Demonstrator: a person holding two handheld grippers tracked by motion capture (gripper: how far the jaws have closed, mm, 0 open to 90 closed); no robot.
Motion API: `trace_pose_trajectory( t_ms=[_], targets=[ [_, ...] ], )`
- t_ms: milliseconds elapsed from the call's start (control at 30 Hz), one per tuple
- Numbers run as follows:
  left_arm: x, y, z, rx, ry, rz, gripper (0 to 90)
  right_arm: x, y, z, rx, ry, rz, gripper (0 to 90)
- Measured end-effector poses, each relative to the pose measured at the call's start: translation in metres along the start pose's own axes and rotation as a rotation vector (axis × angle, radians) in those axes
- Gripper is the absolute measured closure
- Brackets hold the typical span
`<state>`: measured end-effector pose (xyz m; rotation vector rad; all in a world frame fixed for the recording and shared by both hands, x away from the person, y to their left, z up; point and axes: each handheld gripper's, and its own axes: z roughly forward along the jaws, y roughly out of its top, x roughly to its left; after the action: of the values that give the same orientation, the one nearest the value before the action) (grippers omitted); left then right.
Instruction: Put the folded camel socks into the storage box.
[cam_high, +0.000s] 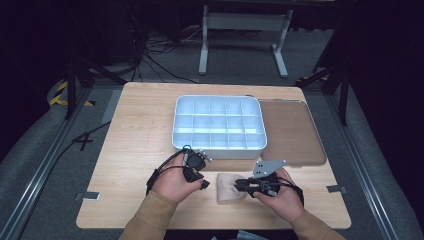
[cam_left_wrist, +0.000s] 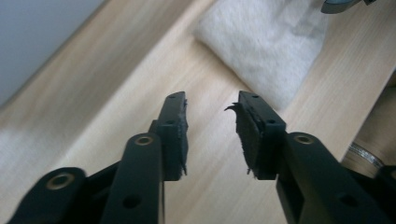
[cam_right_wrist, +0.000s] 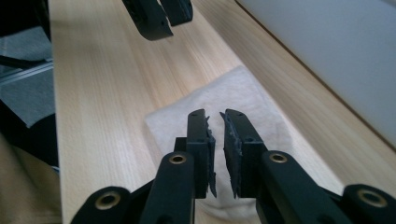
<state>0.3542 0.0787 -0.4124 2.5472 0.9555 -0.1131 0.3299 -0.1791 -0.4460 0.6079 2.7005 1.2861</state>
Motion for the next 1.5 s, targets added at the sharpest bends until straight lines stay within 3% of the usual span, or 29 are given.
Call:
trace_pose_trajectory(
  t_ms=[167,433,667,967,1033,1167,1267,1500],
  targets=[
    [0.001,-0.004,0.003,0.007,-0.003,-0.022,69.5,0.002,0.000,0.008,-0.008,0.023,0.014,83.8],
    [0.003,-0.007,0.011,0.022,0.005,-0.034,71.2,-0.002,-0.005,0.027,0.042,0.000,0.014,83.6],
    [0.001,-0.003,0.024,0.003,0.018,0.010,79.5,-0.005,-0.007,0.030,0.050,0.004,-0.011,86.3],
    [-0.004,0.006,0.040,-0.019,0.026,0.042,87.2,-0.007,-0.010,0.030,0.038,0.017,-0.009,87.2],
    [-0.005,0.007,0.044,-0.008,0.036,0.047,88.5,-0.007,-0.010,0.030,0.038,0.014,-0.012,87.2],
    [-0.009,0.011,0.047,-0.031,0.083,0.085,89.5,-0.006,-0.010,0.030,0.035,0.012,-0.013,87.2],
    [-0.010,0.014,0.049,-0.044,0.094,0.099,89.5,-0.006,-0.011,0.030,0.032,0.010,-0.013,87.2],
    [-0.011,0.017,0.051,-0.066,0.059,0.088,89.3,-0.004,-0.012,0.029,0.023,0.002,-0.022,87.1]
  ],
)
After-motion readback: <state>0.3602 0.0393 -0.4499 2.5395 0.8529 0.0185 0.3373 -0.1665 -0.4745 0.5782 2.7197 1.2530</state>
